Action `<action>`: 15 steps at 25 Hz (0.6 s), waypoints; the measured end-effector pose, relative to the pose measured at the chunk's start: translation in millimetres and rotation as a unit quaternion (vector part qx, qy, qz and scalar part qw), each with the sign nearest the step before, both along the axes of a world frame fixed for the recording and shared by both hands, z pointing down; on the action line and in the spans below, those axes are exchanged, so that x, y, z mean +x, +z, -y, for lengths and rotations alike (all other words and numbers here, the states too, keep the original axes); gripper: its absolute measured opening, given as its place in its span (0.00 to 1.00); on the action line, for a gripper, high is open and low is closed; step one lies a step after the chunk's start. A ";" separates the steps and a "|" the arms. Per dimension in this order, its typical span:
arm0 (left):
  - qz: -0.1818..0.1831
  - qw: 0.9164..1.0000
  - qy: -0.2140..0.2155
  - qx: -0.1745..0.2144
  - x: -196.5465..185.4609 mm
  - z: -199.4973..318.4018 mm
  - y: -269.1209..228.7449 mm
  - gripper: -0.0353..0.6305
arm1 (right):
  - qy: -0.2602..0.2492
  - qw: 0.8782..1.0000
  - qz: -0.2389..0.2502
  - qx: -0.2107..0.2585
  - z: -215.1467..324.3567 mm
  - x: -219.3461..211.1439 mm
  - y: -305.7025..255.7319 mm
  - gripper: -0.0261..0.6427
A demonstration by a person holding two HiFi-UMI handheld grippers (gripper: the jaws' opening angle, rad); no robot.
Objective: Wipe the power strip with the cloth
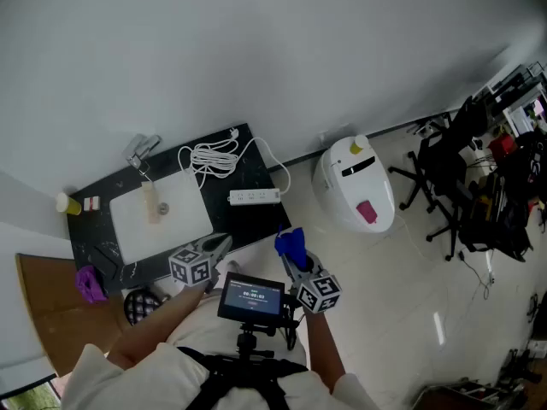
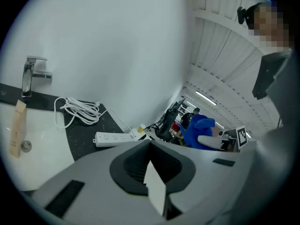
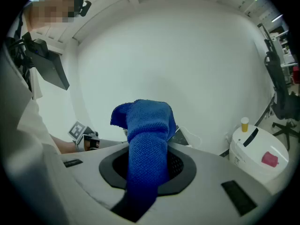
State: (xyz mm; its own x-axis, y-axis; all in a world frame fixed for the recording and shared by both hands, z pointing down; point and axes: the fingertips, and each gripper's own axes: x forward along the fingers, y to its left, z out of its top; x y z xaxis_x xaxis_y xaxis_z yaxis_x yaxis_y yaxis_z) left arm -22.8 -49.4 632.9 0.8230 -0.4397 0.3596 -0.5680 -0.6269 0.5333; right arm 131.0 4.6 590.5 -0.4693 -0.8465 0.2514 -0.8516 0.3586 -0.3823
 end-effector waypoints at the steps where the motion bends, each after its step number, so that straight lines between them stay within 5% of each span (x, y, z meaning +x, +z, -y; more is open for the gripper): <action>1: 0.000 1.000 0.002 -0.001 -3.8 7.7 1.6 0.06 | 0.001 1.000 0.001 0.000 7.8 -4.1 1.1 0.17; 15: -0.012 1.000 0.012 -0.010 -42.5 101.9 16.4 0.06 | 0.009 1.000 -0.002 -0.010 106.4 -48.6 12.2 0.17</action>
